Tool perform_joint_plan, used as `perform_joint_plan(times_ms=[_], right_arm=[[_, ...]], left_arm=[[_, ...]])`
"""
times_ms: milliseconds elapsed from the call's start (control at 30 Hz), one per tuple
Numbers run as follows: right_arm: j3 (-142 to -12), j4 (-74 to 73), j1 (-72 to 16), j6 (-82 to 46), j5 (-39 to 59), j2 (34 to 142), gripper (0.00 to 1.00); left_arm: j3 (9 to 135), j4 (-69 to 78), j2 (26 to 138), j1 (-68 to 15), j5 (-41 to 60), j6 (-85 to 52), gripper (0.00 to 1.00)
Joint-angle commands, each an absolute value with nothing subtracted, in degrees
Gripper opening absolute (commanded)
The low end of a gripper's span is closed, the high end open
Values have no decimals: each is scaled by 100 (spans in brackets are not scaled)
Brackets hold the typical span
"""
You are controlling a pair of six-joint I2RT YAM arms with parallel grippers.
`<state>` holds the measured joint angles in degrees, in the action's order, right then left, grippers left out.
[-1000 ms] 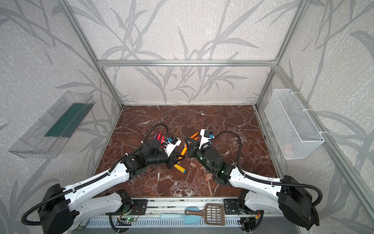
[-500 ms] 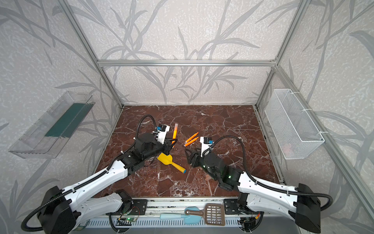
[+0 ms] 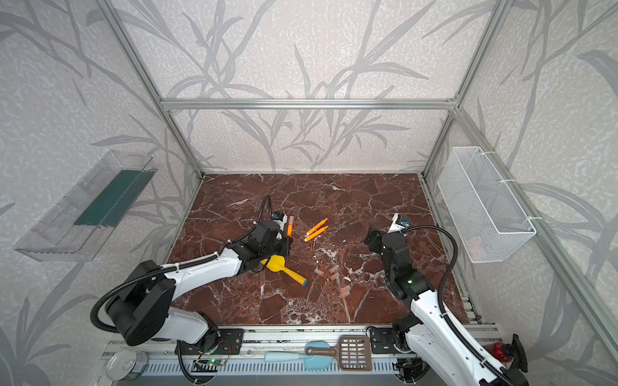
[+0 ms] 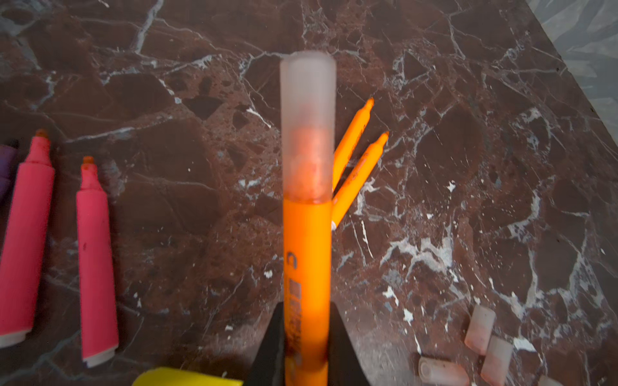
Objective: Insert the pens into the pen caps
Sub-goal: 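Withdraw the right gripper while the left gripper lowers the capped highlighter to the table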
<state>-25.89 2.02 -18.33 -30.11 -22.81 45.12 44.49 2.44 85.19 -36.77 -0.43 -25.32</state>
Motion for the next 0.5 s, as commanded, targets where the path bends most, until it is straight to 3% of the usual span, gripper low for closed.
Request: perform_joint_plan(times_ms=[0,200,467], right_arm=[[-2274,220,-1306,-3036,-2524,4729,87],[-1989,-399,-1266,-2961,-2046,4825,89],[-1810,-596,-1266,-2967,-1921,4720,90]], left_arm=[[4932,-346,8956,-3607,-429,-2632,0],[5792,-1307,9835,-3562,-1104,-2679,0],[6382,-1485,10687,-3432,-1126,-2549,0]])
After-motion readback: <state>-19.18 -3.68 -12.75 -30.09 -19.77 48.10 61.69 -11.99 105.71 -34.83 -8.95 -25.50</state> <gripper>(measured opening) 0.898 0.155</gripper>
